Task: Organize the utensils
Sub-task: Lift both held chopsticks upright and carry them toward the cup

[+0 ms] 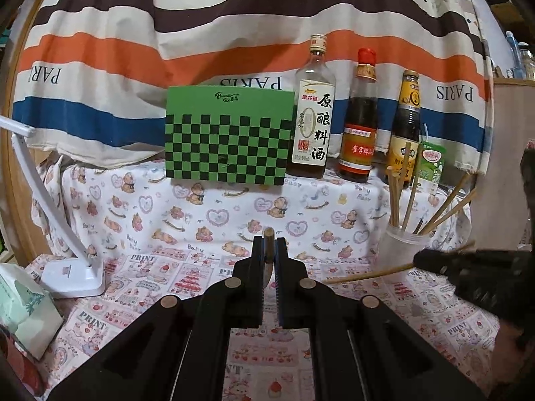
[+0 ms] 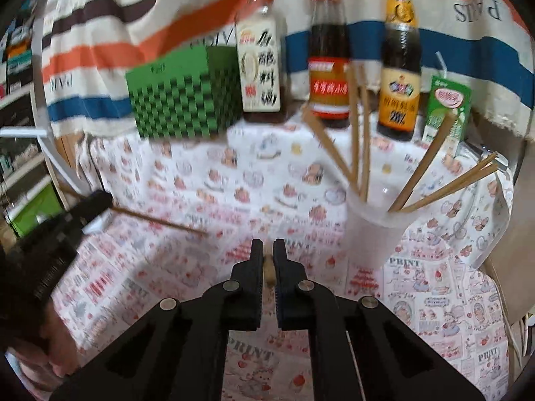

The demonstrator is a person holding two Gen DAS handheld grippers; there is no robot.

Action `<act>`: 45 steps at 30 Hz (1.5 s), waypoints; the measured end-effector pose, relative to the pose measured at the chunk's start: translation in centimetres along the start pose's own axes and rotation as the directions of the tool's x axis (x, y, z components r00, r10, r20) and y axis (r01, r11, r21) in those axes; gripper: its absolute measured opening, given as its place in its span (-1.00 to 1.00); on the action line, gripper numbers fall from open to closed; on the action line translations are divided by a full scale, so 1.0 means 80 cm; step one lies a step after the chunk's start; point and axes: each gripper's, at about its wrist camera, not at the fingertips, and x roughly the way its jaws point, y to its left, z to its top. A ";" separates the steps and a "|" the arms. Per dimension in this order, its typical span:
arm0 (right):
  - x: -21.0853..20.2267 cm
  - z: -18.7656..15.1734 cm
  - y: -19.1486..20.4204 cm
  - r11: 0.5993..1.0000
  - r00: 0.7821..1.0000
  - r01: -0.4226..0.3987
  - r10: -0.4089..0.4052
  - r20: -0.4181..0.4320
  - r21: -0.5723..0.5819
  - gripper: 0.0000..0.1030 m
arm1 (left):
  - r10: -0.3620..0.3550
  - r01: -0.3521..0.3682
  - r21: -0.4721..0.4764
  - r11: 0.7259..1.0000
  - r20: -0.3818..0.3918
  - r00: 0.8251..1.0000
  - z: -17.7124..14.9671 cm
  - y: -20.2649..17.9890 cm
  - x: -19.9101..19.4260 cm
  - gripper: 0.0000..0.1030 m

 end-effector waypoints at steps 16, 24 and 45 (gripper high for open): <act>-0.097 0.056 -0.048 0.999 0.981 0.019 -0.027 0.190 0.043 -0.88 | -0.037 0.037 -0.006 0.999 0.016 0.999 0.052 -0.028 -0.021 -0.92; -0.172 0.084 -0.077 0.997 0.957 0.035 -0.055 0.286 0.073 -0.88 | -0.179 0.179 -0.006 0.984 0.025 0.983 0.098 -0.065 -0.038 -0.92; -0.084 0.146 -0.175 0.978 0.957 0.050 -0.105 0.271 0.202 -0.88 | -0.327 0.331 0.064 0.942 -0.058 0.943 0.139 -0.166 0.002 -0.92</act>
